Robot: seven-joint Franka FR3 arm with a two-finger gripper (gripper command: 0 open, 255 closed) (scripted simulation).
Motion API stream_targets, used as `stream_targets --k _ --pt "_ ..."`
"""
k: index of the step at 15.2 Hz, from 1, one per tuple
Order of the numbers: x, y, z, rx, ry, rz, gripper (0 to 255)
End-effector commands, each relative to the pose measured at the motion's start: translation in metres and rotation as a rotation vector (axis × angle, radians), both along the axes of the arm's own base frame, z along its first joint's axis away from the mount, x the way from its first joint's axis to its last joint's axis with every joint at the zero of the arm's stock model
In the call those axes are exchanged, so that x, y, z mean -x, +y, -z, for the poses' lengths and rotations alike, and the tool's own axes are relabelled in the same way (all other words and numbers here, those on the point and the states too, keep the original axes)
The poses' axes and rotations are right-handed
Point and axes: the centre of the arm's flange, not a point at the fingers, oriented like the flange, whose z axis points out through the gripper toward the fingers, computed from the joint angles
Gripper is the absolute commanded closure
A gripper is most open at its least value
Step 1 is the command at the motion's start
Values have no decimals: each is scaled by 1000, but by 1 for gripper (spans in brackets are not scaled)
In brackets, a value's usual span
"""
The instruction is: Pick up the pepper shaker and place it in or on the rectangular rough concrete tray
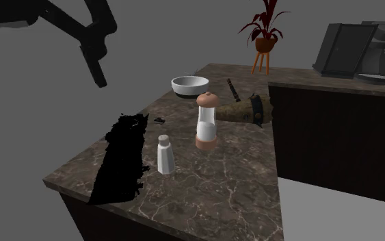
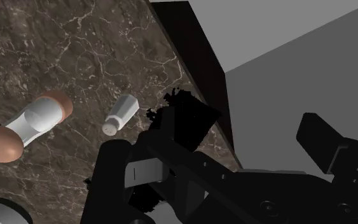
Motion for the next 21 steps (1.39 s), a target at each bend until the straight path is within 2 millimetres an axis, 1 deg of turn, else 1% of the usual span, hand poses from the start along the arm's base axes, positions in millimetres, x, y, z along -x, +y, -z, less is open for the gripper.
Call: stream_targets --k 1,11,21 --pt "0 0 0 0 0 0 0" --pt "-43 -107 76 -77 -28 -84 0" --pt "-97 -204 159 -154 -55 -168 0"
